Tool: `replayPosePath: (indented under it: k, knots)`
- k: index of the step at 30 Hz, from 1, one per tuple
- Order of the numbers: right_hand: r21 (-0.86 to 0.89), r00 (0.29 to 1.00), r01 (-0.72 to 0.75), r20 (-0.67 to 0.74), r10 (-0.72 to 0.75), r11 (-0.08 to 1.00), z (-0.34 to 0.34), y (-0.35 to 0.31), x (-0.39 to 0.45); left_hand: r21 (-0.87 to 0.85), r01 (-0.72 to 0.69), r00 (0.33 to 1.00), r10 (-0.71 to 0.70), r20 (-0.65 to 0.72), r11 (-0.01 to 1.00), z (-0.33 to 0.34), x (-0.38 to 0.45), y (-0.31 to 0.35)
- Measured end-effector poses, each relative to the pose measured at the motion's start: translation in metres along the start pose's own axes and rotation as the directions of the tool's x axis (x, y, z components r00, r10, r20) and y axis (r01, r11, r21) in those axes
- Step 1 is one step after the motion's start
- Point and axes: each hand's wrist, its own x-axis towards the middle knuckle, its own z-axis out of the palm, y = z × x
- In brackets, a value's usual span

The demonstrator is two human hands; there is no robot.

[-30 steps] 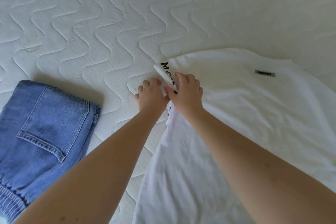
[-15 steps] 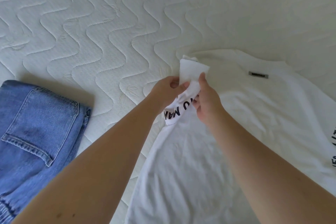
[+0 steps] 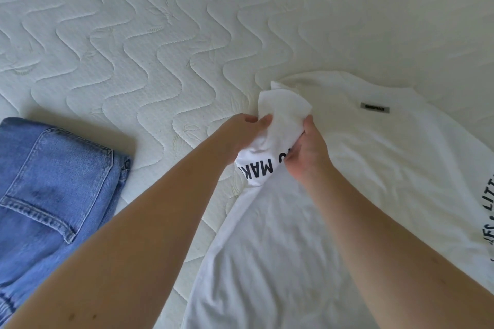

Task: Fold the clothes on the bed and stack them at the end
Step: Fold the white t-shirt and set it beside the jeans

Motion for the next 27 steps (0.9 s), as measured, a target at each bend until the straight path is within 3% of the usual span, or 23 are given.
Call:
replayPosePath:
  k: [2,5,9,11,13,15,18,20,22,24,27]
  knots:
    - [-0.042,0.999,0.025,0.023,-0.024,0.999,0.001,0.0,0.001,-0.112,-0.028,1.0,0.027,-0.009,0.993,-0.008,-0.005,-0.001]
    - [-0.123,0.996,0.076,0.055,-0.069,0.99,0.009,0.001,-0.002,-0.277,-0.198,0.966,0.14,-0.216,0.94,-0.021,-0.015,-0.008]
    - [-0.314,0.974,0.161,0.203,-0.1,0.936,0.028,0.011,-0.006,-0.103,-0.392,0.766,0.262,-0.588,0.914,-0.042,-0.035,-0.029]
    - [-0.453,0.964,0.231,0.226,-0.139,0.861,0.036,0.019,-0.009,-0.023,-0.385,0.666,0.26,-0.699,0.923,-0.052,-0.043,-0.044]
    - [-0.631,0.947,0.318,0.18,-0.266,0.708,0.036,0.026,-0.009,0.067,-0.304,0.624,0.252,-0.739,0.95,-0.061,-0.047,-0.06]
    - [-0.76,0.906,0.364,0.154,-0.395,0.538,0.03,0.033,-0.01,0.14,-0.196,0.703,0.239,-0.67,0.971,-0.069,-0.046,-0.074]
    - [-0.844,0.89,0.415,0.299,-0.345,0.34,0.018,0.044,-0.005,0.141,-0.09,0.89,0.144,-0.433,0.986,-0.08,-0.043,-0.086]
    - [-0.883,0.865,0.47,0.458,-0.205,0.01,0.015,0.053,-0.001,0.173,-0.104,0.928,0.158,-0.336,0.979,-0.086,-0.044,-0.093]
    - [-0.854,0.869,0.452,0.487,-0.089,-0.257,0.015,0.059,0.002,0.211,-0.135,0.93,0.197,-0.311,0.968,-0.087,-0.043,-0.097]
    - [-0.829,0.871,0.441,0.487,-0.057,-0.344,0.015,0.061,0.001,0.207,-0.131,0.914,0.199,-0.354,0.97,-0.085,-0.045,-0.1]
    - [-0.841,0.829,0.458,0.521,-0.204,-0.288,0.017,0.06,-0.01,-0.143,-0.096,0.913,0.03,-0.408,0.985,-0.079,-0.049,-0.106]
